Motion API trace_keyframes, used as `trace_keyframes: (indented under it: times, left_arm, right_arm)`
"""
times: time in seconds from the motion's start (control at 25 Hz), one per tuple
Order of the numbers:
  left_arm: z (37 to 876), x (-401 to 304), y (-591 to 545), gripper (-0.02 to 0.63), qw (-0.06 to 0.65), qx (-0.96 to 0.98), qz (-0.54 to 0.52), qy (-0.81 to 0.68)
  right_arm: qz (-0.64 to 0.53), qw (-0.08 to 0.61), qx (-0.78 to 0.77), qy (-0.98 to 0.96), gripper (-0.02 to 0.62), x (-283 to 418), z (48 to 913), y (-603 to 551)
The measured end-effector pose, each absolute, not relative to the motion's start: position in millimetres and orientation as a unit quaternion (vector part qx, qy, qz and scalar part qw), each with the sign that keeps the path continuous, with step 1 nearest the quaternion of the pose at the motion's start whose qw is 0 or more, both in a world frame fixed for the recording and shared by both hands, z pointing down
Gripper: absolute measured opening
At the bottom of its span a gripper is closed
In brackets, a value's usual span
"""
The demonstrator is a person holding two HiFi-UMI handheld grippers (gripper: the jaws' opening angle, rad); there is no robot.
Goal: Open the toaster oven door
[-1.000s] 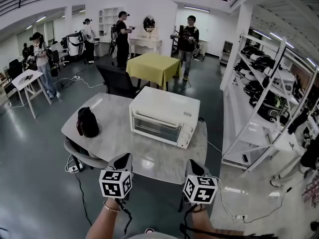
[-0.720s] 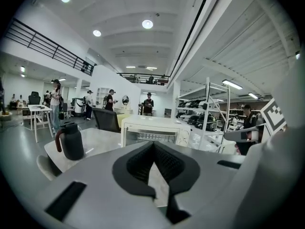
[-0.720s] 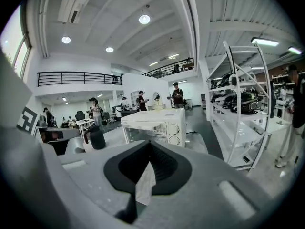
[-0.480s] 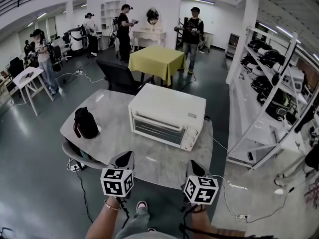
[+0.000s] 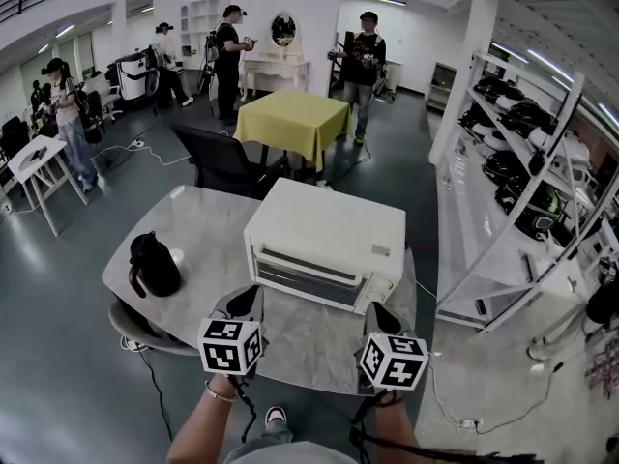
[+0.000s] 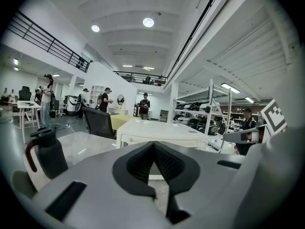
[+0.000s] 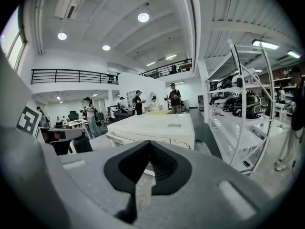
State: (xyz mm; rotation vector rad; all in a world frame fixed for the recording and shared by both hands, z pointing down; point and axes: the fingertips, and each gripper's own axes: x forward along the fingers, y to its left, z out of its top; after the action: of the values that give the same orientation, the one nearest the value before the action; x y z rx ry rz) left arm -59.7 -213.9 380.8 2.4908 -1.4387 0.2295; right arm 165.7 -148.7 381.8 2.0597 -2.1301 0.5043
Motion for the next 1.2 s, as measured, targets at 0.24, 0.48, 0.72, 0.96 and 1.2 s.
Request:
trace_keyframes:
  times: [0.24, 0.48, 0.72, 0.96, 1.2]
  left_arm:
    - [376.7, -59.4, -272.8, 0.005, 0.127, 0.865, 0.07, -0.48]
    - [385.4, -61.0, -306.8, 0.005, 0.136, 0.868, 0.071, -0.472]
    - [399.1, -63.2, -319.0, 0.005, 0.148, 0.86, 0.079, -0.482]
    - [401.3, -67.6, -319.9, 0.005, 0.152, 0.85, 0.085, -0.497]
    - [403.6, -62.4, -313.1, 0.005, 0.149, 0.847, 0.093, -0.501]
  right_arm:
    - [0.158, 0.068, 0.697, -0.696, 0.005, 165.1, 372.6, -200.4]
    - [0.164, 0.075, 0.704, -0.687, 0.005, 162.3, 378.4, -225.5]
    - [0.171, 0.085, 0.693, -0.695, 0.005, 163.2, 389.5, -244.0]
    - [0.175, 0.088, 0.679, -0.707, 0.005, 164.0, 391.9, -251.3]
    - [0.167, 0.097, 0.666, -0.721, 0.005, 162.4, 394.5, -250.3]
